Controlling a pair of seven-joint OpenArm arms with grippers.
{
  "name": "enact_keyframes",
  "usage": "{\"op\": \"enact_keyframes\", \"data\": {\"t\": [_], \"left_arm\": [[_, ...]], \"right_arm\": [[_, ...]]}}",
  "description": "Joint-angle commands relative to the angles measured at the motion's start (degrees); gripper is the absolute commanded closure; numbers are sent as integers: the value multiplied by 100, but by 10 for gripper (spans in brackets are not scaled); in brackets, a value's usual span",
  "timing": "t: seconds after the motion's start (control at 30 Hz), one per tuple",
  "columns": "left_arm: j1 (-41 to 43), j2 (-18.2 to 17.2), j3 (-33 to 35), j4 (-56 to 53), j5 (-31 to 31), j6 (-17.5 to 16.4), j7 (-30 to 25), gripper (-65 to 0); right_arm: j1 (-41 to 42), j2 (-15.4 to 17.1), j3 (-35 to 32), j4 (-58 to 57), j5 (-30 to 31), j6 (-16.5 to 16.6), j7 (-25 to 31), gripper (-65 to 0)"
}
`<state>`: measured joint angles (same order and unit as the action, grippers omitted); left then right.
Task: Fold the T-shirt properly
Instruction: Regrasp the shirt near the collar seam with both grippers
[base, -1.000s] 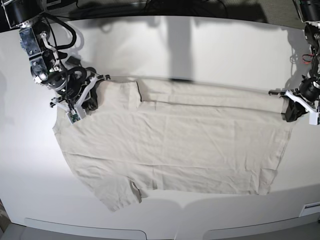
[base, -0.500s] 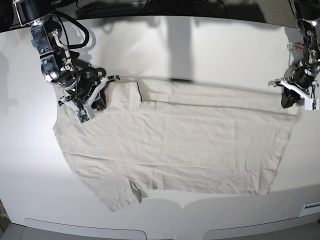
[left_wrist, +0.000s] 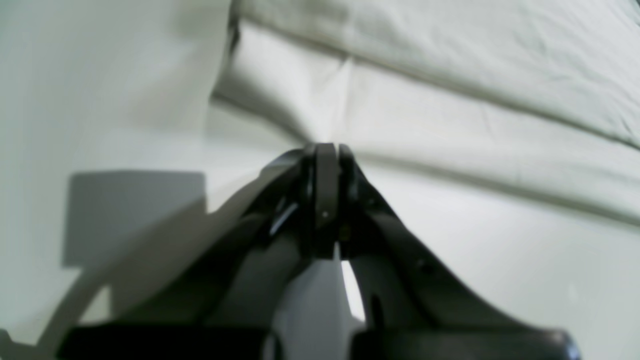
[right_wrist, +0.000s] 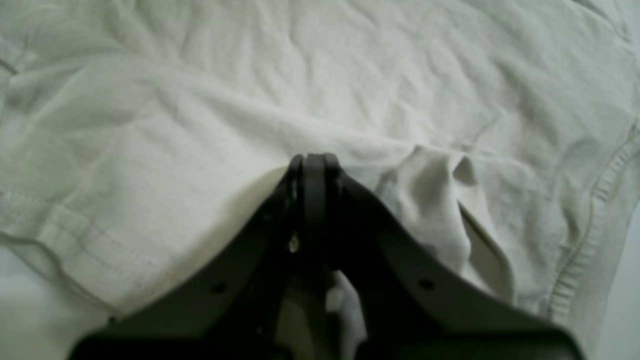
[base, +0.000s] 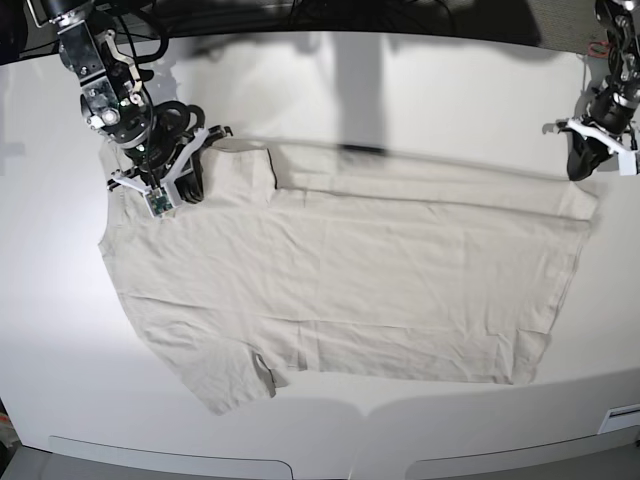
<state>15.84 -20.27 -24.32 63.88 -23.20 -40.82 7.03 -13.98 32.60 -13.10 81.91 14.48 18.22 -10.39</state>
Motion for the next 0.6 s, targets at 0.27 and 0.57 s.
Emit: {"op": "enact_keyframes", "data": {"t": [0.27, 0.57], "left_arm": [[741, -55, 13, 1945, -109, 82, 487, 0], [-890, 44, 15, 1956, -149, 710, 1314, 0]], "right_arm": [[-46, 184, 50, 13, -76, -39, -199, 0], [-46, 186, 50, 11, -79, -35, -210, 0]]}}
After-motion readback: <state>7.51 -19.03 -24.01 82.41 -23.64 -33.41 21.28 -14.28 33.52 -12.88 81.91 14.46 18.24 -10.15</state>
